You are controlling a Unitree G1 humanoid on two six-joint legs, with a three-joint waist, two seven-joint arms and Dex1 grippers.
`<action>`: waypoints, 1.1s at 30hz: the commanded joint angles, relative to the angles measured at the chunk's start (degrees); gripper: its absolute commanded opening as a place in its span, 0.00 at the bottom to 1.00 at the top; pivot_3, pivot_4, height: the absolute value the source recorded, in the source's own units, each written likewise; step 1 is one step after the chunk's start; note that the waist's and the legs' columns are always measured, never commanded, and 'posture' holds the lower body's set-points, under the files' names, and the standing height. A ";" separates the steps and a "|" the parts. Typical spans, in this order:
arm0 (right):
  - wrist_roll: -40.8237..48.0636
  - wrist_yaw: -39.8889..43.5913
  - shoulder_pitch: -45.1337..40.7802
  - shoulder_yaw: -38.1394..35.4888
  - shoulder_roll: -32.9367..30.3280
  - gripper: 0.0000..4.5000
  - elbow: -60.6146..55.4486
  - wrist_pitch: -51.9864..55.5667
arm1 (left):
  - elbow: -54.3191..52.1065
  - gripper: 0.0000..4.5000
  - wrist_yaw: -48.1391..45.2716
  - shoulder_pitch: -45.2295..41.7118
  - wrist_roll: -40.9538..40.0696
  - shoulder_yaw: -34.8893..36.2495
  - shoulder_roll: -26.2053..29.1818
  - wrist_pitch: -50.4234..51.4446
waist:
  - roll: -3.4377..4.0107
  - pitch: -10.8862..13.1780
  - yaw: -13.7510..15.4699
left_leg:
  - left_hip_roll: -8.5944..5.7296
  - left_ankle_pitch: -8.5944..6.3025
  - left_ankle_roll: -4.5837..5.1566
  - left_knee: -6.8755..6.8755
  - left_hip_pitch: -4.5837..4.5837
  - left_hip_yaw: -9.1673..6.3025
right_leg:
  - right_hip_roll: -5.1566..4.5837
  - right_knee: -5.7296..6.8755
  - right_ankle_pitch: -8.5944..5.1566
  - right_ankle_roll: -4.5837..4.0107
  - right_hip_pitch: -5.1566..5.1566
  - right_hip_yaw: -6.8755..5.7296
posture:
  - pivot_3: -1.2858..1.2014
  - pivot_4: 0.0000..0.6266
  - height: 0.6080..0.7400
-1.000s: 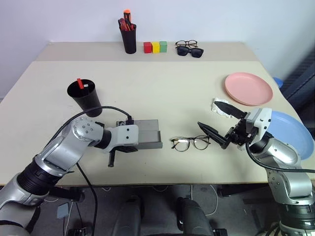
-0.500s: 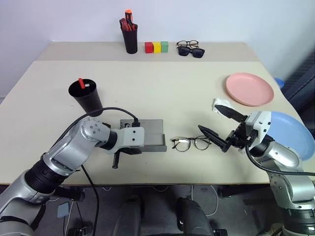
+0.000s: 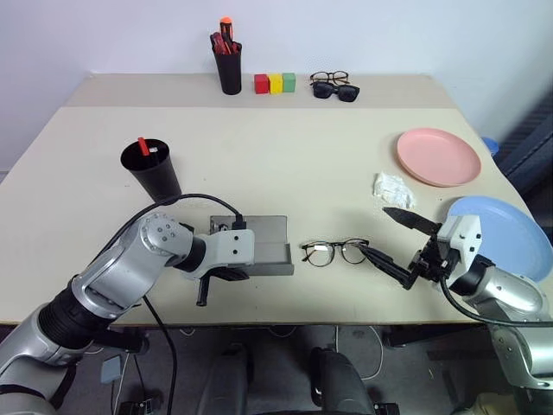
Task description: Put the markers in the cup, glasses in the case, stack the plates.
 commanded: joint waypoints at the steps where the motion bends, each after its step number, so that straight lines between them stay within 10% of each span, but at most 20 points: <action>1: 2.14 4.20 4.58 -5.18 -2.03 1.00 -2.10 -2.12 | -1.83 0.01 0.51 0.48 -0.70 1.24 0.67 0.22 | 0.00 0.00 0.02 | 0.00 0.00 0.00 0.00 0.00 0.00 | 0.00 0.00 0.00 0.00 0.01 0.00 | 0.52 0.24 1.00; 15: 8.08 12.99 14.40 -13.81 -3.97 1.00 -5.80 -1.96 | -1.07 0.01 2.29 0.51 -1.68 1.76 0.51 0.71 | 0.03 -0.03 -0.02 | 0.04 -0.01 -0.02 0.01 0.12 0.00 | 0.00 -0.02 -0.13 0.21 0.11 0.00 | 0.52 0.24 1.00; 22: 6.56 13.65 12.08 -13.01 -4.25 1.00 -3.34 -2.44 | -1.78 0.63 3.55 0.43 -3.60 2.95 -0.26 2.11 | 0.03 -0.03 -0.02 | 0.04 -0.01 -0.02 0.01 0.12 0.00 | 0.00 -0.03 -0.13 0.20 0.11 0.00 | 0.52 0.24 1.00; 33: -2.51 7.11 0.42 -0.97 -10.58 1.00 -0.62 8.87 | -2.26 0.63 9.44 13.71 -15.49 27.39 -9.64 -14.89 | 0.08 -0.07 -0.49 | 0.06 -0.01 -0.01 0.03 0.22 0.02 | -0.02 0.02 0.03 -0.05 0.12 0.02 | 0.52 0.24 1.00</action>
